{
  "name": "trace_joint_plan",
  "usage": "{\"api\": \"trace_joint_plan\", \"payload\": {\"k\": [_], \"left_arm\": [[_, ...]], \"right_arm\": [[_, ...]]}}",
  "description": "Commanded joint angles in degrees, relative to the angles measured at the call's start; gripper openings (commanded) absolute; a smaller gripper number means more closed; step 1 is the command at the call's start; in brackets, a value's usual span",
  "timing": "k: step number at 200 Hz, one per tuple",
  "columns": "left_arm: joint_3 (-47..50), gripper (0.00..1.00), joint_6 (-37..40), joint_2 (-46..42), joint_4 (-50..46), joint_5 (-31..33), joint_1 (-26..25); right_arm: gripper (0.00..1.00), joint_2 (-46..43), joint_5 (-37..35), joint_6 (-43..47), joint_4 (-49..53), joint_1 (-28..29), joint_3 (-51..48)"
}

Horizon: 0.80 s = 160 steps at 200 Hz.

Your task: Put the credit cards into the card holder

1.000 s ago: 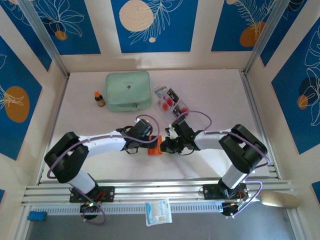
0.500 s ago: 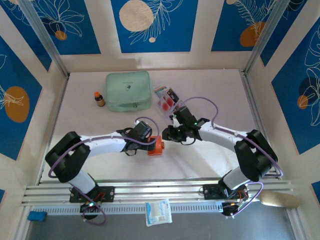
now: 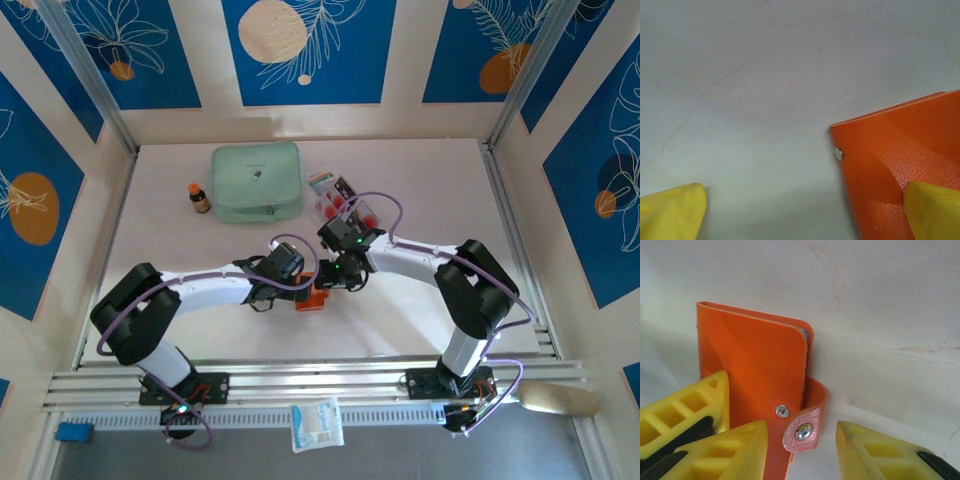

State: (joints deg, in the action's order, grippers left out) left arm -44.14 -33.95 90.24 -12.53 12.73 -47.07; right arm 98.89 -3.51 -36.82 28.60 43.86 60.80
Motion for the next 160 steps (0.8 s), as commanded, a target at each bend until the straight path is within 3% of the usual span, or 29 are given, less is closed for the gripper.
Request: {"api": "trace_joint_plan", "payload": {"k": [1, 67, 160], "left_arm": [[1.6, 1.0, 1.0, 1.52, -3.29, 2.73, -0.24], [1.78, 1.0, 1.01, 1.47, -2.87, 2.57, -0.27], [2.13, 1.0, 0.73, 1.61, -2.41, 2.34, -0.26]], "right_arm": [[0.4, 1.13, -2.04, 1.32, 2.91, 0.33, 1.87], [0.17, 0.73, -2.73, 1.34, 2.99, 0.0, 1.51], [0.25, -0.01, -2.47, 1.31, 3.25, -0.88, 1.89]]}}
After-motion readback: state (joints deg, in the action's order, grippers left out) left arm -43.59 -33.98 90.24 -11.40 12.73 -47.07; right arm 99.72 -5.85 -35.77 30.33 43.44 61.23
